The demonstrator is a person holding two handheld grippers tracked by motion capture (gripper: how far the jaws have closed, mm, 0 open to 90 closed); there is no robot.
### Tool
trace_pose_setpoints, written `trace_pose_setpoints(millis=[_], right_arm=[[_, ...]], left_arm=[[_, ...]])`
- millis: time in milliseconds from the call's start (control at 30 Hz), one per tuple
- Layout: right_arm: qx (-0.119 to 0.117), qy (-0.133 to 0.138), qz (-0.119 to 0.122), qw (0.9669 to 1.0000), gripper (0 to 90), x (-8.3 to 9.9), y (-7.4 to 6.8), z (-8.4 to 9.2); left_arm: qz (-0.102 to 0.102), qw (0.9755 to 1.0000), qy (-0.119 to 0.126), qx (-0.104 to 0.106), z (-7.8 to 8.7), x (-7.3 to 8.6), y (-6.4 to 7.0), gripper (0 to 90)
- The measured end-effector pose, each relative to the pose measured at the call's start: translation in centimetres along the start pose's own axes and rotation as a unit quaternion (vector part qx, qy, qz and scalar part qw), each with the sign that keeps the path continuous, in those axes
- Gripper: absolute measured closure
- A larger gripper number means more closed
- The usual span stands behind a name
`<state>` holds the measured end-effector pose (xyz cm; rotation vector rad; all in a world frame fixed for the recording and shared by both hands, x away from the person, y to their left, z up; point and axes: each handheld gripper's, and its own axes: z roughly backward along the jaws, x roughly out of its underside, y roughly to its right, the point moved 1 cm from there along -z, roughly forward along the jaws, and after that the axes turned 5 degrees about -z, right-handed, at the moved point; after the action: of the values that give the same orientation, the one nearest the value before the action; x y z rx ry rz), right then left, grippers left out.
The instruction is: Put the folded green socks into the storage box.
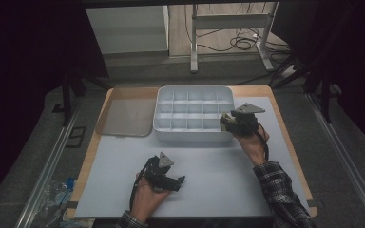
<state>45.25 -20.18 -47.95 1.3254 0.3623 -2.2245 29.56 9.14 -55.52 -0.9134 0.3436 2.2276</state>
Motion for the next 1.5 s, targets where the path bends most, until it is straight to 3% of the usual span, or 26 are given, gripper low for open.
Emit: trace_pose_setpoints(millis=[100, 200, 267, 467, 667, 833, 1067, 1500], right_arm=[[0.001, -0.009, 0.005, 0.9999, 48.3, -0.3, -0.1, -0.6], [0.0, -0.019, 0.007, 0.9998, 65.9, -0.3, -0.4, -1.0], [-0.006, -0.025, 0.009, 0.9996, 72.8, -0.2, -0.5, -0.9], [-0.013, -0.037, 0.008, 0.9992, 77.2, 0.2, -0.5, -0.6], [-0.012, -0.06, 0.005, 0.9981, 77.2, 1.0, -0.1, -1.1], [-0.009, -0.062, 0.008, 0.998, 75.7, 1.0, -0.3, -1.3], [-0.012, -0.057, 0.007, 0.9983, 60.9, 0.7, -0.3, -0.9], [-0.025, -0.057, 0.005, 0.998, 47.7, -0.1, -0.5, 0.2]], left_arm=[[-0.001, 1.0, -0.001, 0.0, 0.0, 0.0, 0.0, 4.1], [-0.001, 1.0, -0.001, 0.0, 0.0, 0.0, 0.0, 4.1], [-0.001, 1.0, -0.001, 0.0, 0.0, 0.0, 0.0, 4.1], [0.0, 1.0, 0.0, 0.0, 0.0, 0.0, 0.0, 4.1], [0.0, 1.0, 0.0, 0.0, 0.0, 0.0, 0.0, 4.1], [0.0, 1.0, 0.0, 0.0, 0.0, 0.0, 0.0, 4.1], [0.0, 1.0, 0.0, 0.0, 0.0, 0.0, 0.0, 4.1], [0.0, 1.0, 0.0, 0.0, 0.0, 0.0, 0.0, 4.1]])
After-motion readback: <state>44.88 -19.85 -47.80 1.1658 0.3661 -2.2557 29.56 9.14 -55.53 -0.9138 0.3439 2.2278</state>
